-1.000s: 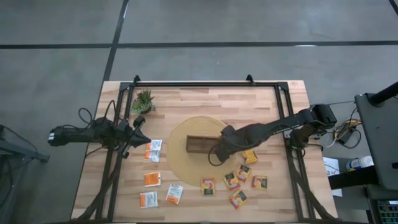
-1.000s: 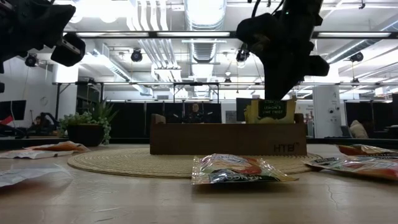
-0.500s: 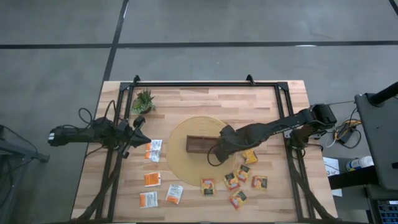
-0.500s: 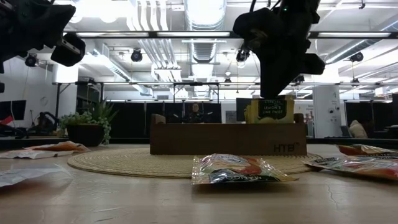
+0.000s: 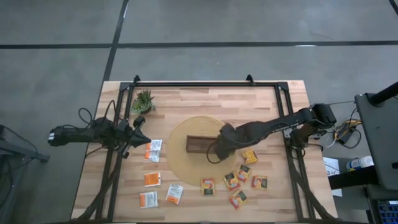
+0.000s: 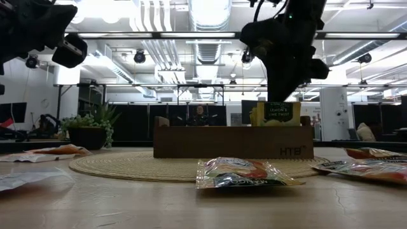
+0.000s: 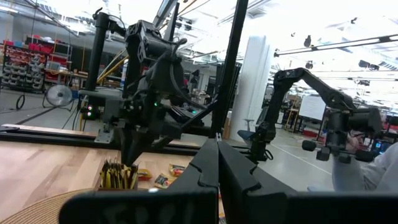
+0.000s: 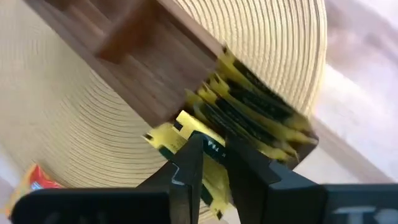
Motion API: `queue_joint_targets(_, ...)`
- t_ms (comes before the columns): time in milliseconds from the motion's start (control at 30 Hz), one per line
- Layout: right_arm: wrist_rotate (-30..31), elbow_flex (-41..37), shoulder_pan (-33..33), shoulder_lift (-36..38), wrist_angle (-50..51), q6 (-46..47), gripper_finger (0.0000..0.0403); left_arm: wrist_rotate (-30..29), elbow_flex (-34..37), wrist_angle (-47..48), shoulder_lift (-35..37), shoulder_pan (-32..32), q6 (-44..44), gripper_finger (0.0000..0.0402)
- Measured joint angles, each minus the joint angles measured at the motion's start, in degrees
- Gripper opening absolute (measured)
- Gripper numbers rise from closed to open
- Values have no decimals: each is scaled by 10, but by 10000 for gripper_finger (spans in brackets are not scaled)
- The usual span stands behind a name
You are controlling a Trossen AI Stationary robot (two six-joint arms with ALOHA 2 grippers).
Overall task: Pick & Place Tea
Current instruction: Put the yellow tea bag into the right of the wooden organizer, then adjust the yellow tea bags in the wooden organizer
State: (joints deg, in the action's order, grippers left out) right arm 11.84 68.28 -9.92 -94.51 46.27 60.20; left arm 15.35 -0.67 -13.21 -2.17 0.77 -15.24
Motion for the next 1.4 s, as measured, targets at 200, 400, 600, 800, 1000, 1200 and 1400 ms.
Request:
queue_joint_targets(200,48,27,-14,24,-4,-34,68,0,0,0,0,0,0,0)
queue_joint_targets(400,34,24,-53,30,-2,-34,68,0,0,1,0,0,0,0)
queue_joint_targets(600,-15,20,-71,11,-5,-25,68,0,0,2,0,0,0,0)
queue_joint_targets(800,-30,18,-64,-12,9,-33,68,0,0,5,0,0,0,0)
queue_joint_targets(1000,-31,18,-37,-29,38,-41,68,0,0,9,0,0,0,0)
queue_joint_targets(1200,-20,18,-1,-29,67,-50,68,0,0,12,0,0,0,0)
queue_joint_targets(1400,2,18,14,-27,66,-75,68,0,0,13,0,0,0,0)
